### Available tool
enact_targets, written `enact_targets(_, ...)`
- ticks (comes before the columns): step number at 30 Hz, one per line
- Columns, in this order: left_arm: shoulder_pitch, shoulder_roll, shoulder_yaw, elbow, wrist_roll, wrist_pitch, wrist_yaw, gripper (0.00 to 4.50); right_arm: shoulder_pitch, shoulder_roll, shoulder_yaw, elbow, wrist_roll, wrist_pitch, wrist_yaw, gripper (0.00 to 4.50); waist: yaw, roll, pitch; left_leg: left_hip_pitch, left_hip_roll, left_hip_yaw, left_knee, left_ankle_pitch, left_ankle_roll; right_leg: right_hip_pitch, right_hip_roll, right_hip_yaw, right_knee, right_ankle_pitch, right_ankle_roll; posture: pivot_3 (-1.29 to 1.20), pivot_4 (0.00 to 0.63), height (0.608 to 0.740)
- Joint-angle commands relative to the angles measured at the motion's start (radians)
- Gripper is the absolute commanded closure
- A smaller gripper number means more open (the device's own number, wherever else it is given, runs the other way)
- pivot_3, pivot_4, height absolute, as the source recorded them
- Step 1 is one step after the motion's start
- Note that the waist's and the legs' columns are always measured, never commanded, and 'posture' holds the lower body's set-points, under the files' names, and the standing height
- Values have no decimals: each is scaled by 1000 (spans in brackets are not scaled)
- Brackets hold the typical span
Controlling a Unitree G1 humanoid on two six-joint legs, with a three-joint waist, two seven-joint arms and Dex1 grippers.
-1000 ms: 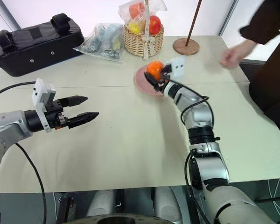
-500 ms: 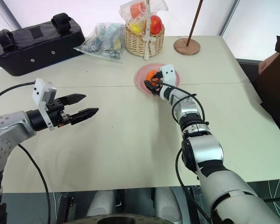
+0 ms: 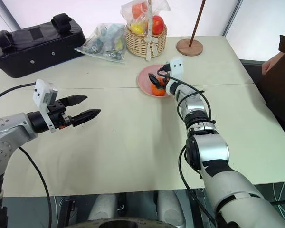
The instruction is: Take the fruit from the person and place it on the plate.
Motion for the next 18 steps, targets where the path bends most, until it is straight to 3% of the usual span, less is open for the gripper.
enact_targets(1, -10, -9, 51, 10, 32, -48, 25, 0, 3, -38, -20, -198, 27, 42, 3, 31, 1, 0, 0, 0, 0, 0, 0, 0, 0, 0, 0, 0, 0, 0, 0, 0, 150, 740)
enact_targets(9, 19, -77, 122, 56, 140, -152, 150, 0, 287, -202, -34, -752, 105, 326, 87, 31, 10, 0, 0, 0, -1, 1, 0, 0, 0, 0, -2, 0, -1, 0, 0, 0, 150, 740)
enact_targets(18, 121, -161, 143, -15, 145, -158, 214, 0, 560, -292, -153, -985, 191, 468, 52, 31, 6, 0, 0, 1, 0, 1, 0, 0, 0, 1, 0, 0, 0, 0, 0, 0, 150, 740)
